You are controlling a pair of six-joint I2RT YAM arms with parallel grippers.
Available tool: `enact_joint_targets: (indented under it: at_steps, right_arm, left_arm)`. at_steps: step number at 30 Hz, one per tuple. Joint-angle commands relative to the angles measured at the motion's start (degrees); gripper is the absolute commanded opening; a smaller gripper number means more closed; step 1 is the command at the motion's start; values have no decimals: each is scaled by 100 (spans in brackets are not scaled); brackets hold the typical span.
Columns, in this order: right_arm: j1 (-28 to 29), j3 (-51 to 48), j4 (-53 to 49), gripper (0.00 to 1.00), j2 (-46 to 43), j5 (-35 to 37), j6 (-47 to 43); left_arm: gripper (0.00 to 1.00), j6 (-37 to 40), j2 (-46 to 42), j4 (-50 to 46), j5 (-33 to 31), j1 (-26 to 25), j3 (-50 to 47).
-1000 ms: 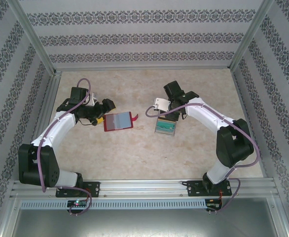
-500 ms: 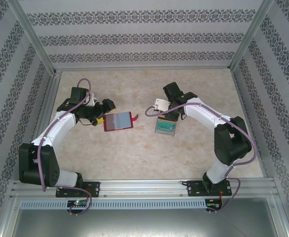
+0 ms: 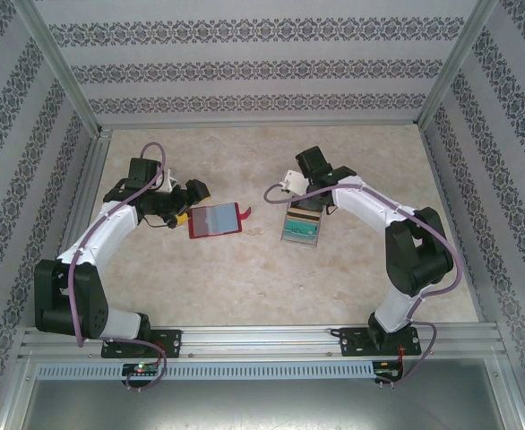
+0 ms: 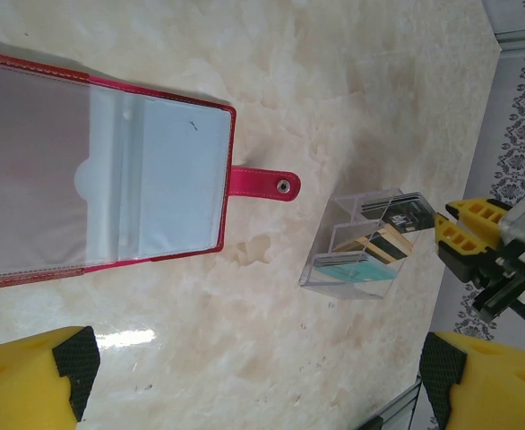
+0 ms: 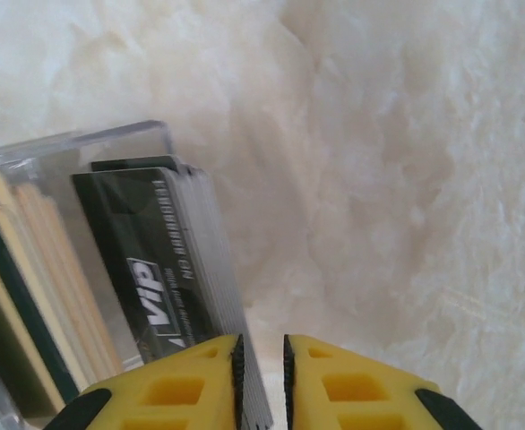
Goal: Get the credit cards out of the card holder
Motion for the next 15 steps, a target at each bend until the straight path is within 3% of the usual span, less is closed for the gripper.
enact_joint_targets:
  at_steps: [1, 6, 15]
  right_arm:
    - [-130, 349, -55, 26, -109, 54, 787]
    - [-177, 217, 255, 41, -722, -265, 1957]
    - [-23, -488, 806, 52, -1551, -822, 4166]
  left_arm:
    - [95, 36, 69, 106, 101, -72, 27]
    - [95, 160, 144, -21, 22, -76, 131]
    - [94, 311, 572, -119, -125, -75, 362]
